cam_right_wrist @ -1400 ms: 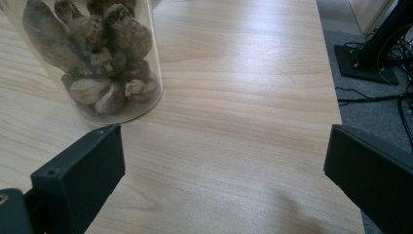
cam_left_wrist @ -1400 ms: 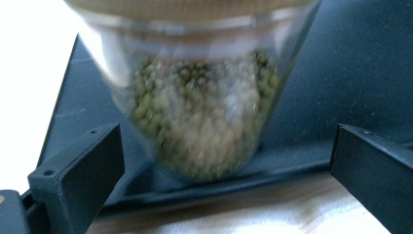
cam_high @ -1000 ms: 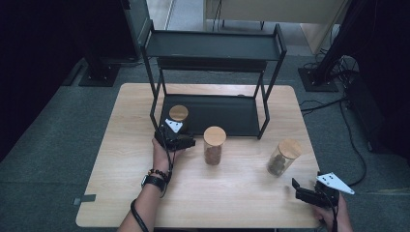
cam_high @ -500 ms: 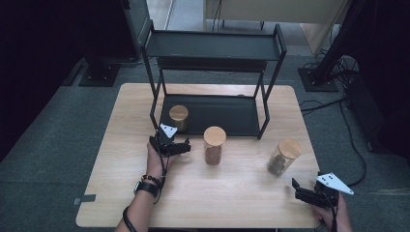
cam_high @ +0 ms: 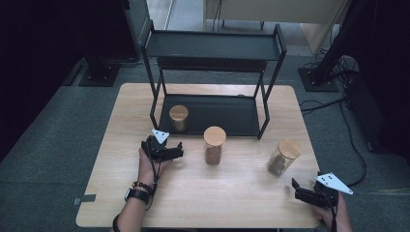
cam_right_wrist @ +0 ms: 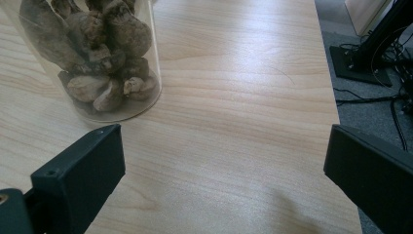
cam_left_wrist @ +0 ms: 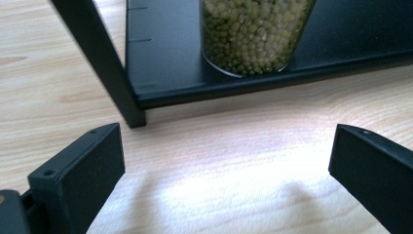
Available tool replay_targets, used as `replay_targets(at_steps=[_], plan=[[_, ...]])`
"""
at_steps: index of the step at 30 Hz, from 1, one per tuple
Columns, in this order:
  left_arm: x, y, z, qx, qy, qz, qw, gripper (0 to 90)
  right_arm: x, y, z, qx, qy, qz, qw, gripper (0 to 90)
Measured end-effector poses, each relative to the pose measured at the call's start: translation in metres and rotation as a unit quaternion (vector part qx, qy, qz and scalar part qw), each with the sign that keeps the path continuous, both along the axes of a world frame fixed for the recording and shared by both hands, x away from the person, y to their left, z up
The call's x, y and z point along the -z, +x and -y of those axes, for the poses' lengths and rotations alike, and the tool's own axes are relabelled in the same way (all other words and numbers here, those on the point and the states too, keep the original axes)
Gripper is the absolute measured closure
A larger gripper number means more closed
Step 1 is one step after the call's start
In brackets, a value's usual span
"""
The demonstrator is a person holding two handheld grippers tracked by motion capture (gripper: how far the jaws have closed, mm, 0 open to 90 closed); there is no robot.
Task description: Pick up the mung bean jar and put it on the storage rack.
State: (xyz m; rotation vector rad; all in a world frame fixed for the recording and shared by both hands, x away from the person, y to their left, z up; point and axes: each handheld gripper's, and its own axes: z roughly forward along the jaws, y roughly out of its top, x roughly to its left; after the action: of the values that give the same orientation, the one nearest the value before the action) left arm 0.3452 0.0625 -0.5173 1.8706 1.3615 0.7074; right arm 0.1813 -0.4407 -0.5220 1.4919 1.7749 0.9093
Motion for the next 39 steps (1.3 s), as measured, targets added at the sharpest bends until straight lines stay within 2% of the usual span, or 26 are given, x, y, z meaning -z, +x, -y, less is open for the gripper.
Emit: replay_targets(at_steps=[16,32,39], plan=[[0.0,-0.02,-0.018,0.006,-0.004,-0.001,1.0,0.0,0.0,0.0,0.0,0.002,-0.003,0.001,1.0,1.0],[0.0,-0.033,-0.027,0.005,0.009,-0.005,0.9999,0.2,0.0,-0.001,-0.001,0.003,-0.006,0.002,1.0,1.0],[0.0,-0.039,-0.032,0.003,0.008,0.0,1.0,0.4,0.0,-0.001,-0.002,0.002,-0.008,0.003,1.0,1.0]])
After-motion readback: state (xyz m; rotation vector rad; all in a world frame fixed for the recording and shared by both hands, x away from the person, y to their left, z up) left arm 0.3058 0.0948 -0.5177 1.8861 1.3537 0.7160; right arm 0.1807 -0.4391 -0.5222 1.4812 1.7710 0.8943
